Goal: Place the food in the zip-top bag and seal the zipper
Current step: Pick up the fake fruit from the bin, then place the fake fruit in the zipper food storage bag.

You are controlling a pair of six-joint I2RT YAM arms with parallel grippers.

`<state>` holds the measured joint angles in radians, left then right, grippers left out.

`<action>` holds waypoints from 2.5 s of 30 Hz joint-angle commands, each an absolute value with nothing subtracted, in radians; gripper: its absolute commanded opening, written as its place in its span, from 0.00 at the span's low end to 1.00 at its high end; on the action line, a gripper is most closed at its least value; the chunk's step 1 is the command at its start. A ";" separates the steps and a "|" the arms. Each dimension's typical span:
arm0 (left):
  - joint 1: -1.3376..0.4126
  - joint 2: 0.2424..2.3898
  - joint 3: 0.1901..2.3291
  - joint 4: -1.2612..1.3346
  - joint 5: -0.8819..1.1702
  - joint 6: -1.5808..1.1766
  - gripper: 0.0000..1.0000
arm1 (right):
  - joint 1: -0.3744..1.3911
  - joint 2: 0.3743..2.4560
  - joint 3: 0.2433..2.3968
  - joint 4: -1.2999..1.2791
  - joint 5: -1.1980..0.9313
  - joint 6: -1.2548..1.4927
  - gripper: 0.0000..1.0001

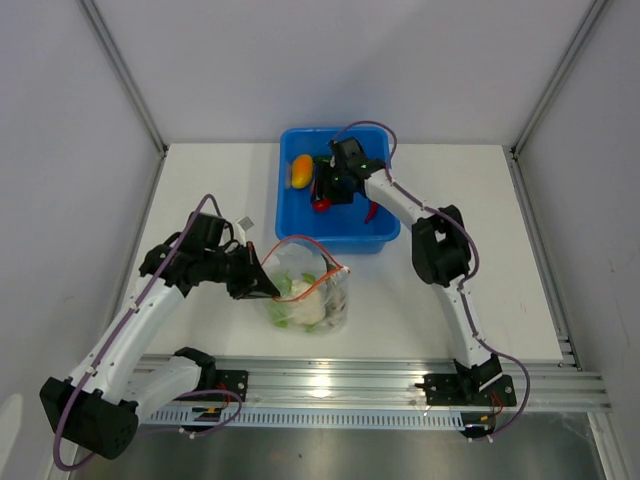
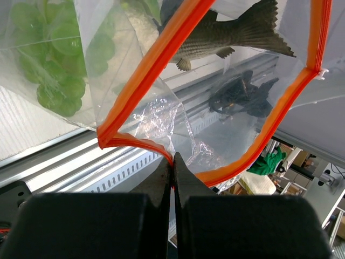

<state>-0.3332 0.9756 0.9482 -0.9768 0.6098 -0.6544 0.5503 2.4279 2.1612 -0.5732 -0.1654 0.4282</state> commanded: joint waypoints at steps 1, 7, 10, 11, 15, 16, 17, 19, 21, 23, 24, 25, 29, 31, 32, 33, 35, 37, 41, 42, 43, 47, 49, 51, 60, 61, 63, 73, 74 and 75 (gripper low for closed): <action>-0.327 0.985 0.965 -0.916 0.638 -0.666 0.01 | 0.543 2.195 2.079 -0.543 -0.164 0.402 0.00; -0.327 0.986 0.940 -0.844 0.666 -0.704 0.01 | 0.552 1.992 1.910 -0.557 -0.157 0.368 0.00; -0.327 0.980 0.928 -0.822 0.670 -0.733 0.01 | 0.572 1.875 1.810 -0.577 -0.141 0.335 0.00; -0.327 0.980 0.925 -0.821 0.669 -0.736 0.01 | 0.589 1.841 1.752 -0.580 -0.134 0.327 0.00; -0.327 0.968 0.916 -0.818 0.653 -0.741 0.00 | 0.669 1.672 1.603 -0.592 -0.101 0.296 0.00; -0.327 0.963 0.914 -0.818 0.649 -0.742 0.01 | 0.690 1.642 1.576 -0.594 -0.098 0.287 0.00; -0.327 0.956 0.910 -0.818 0.644 -0.742 0.01 | 0.742 1.578 1.548 -0.592 -0.091 0.261 0.00; -0.327 0.948 0.910 -0.822 0.632 -0.738 0.01 | 0.803 1.516 1.474 -0.588 -0.049 0.233 0.00; -0.327 0.940 0.913 -0.833 0.623 -0.730 0.01 | 0.879 1.430 1.404 -0.572 -0.028 0.196 0.00; -0.327 0.934 0.917 -0.839 0.614 -0.723 0.01 | 0.916 1.367 1.367 -0.557 -0.005 0.183 0.00; -0.327 0.930 0.917 -0.842 0.611 -0.721 0.01 | 0.936 1.353 1.353 -0.552 0.000 0.180 0.00; -0.327 0.928 0.922 -0.845 0.609 -0.713 0.01 | 0.942 1.341 1.333 -0.549 0.000 0.179 0.00; -0.327 0.937 0.960 -0.880 0.588 -0.681 0.01 | 0.960 1.328 1.339 -0.546 0.026 0.169 0.00; -0.327 0.943 0.977 -0.899 0.583 -0.667 0.01 | 0.976 1.333 1.362 -0.543 0.052 0.157 0.00; -0.327 0.945 0.988 -0.903 0.578 -0.661 0.01 | 0.980 1.336 1.373 -0.545 0.069 0.155 0.00; -0.327 0.946 0.995 -0.910 0.575 -0.655 0.01 | 0.982 1.342 1.385 -0.545 0.071 0.153 0.00; -0.327 0.950 1.012 -0.913 0.569 -0.650 0.01 | 0.991 1.358 1.420 -0.546 0.069 0.147 0.00; -0.327 0.954 1.023 -0.920 0.563 -0.646 0.01 | 0.997 1.383 1.442 -0.549 0.055 0.144 0.00; -0.327 0.963 1.055 -0.925 0.558 -0.638 0.01 | 1.018 1.408 1.463 -0.561 0.044 0.124 0.00; -0.327 0.963 1.057 -0.927 0.558 -0.638 0.00 | 1.020 1.411 1.463 -0.561 0.043 0.121 0.00; -0.327 0.965 1.055 -0.927 0.561 -0.638 0.01 | 1.025 1.411 1.466 -0.564 0.044 0.118 0.00; -0.327 0.957 1.066 -0.931 0.554 -0.643 0.01 | 1.029 1.417 1.462 -0.592 0.035 0.114 0.00; -0.327 0.948 1.063 -0.927 0.548 -0.649 0.01 | 1.029 1.424 1.451 -0.603 0.012 0.104 0.00; -0.327 0.948 1.062 -0.922 0.545 -0.647 0.01 | 1.034 1.439 1.448 -0.629 -0.017 0.100 0.00; -0.328 0.951 1.068 -0.928 0.540 -0.653 0.01 | 1.060 1.451 1.419 -0.695 -0.046 0.083 0.11; -0.328 0.956 1.072 -0.942 0.545 -0.655 0.01 | 1.060 1.459 1.425 -0.713 -0.048 0.086 0.19; -0.330 0.950 1.084 -0.945 0.542 -0.660 0.01 | 1.060 1.460 1.431 -0.718 -0.061 0.089 0.29; -0.330 0.948 1.094 -0.953 0.535 -0.660 0.01 | 1.068 1.448 1.437 -0.745 -0.115 0.058 0.59; -0.330 0.951 1.095 -0.960 0.537 -0.655 0.01 | 1.068 1.448 1.437 -0.750 -0.117 0.057 0.61; -0.330 0.957 1.097 -0.966 0.540 -0.655 0.01 | 1.068 1.453 1.437 -0.758 -0.120 0.055 0.62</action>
<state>-0.3332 0.9615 1.0515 -0.9565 0.5423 -0.6716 1.0595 1.4624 1.4197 -0.7326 -0.0956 0.0795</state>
